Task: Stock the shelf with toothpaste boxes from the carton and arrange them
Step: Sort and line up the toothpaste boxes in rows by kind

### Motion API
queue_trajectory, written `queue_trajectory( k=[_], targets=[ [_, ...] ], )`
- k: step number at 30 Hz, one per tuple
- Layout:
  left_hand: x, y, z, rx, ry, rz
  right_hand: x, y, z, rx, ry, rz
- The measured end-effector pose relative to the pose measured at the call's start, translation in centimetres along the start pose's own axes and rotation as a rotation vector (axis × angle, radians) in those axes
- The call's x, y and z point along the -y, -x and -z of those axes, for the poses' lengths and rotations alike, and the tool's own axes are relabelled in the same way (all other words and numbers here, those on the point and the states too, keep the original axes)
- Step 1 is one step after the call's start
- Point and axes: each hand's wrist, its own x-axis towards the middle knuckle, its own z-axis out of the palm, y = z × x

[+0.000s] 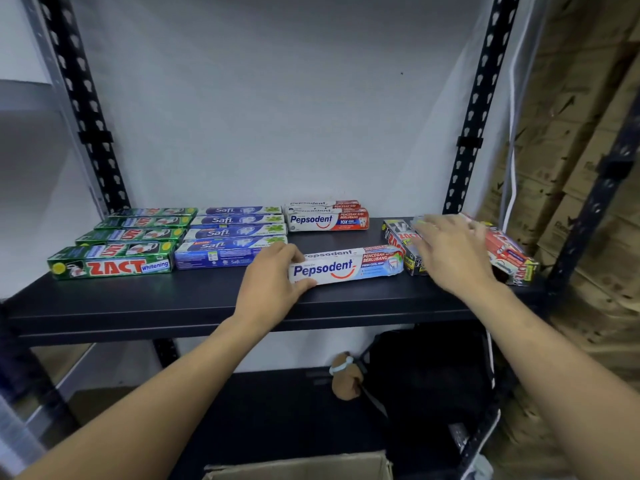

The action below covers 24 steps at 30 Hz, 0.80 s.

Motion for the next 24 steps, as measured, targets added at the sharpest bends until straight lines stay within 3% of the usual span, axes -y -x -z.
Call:
queue_trajectory(
  k=[4,7,10,14,19,24],
  targets=[
    [-0.6,-0.5,-0.7,-0.004,-0.026,-0.005,0.3,0.6,-0.7,0.218,-0.023,0.041],
    [-0.8,-0.9,-1.2,-0.003,-0.048,-0.011,0.2,1.0,-0.9,0.193,-0.012,-0.018],
    [-0.8,-1.5,-1.6,0.011,-0.064,-0.014,1.4,0.6,-0.8,0.113,-0.138,0.046],
    [-0.6,-2.0,-1.7,0.03,-0.09,-0.03,3.8,0.3,-1.0,0.23,-0.287,0.199],
    [1.2,-2.2,-0.6,0.031,-0.122,-0.099,5.5,-0.2,-1.9,0.219,-0.274,0.105],
    [6.0,-3.5,1.7,-0.012,-0.292,-0.017,6.9,-1.4,-2.6,0.196,-0.268,0.002]
  ],
)
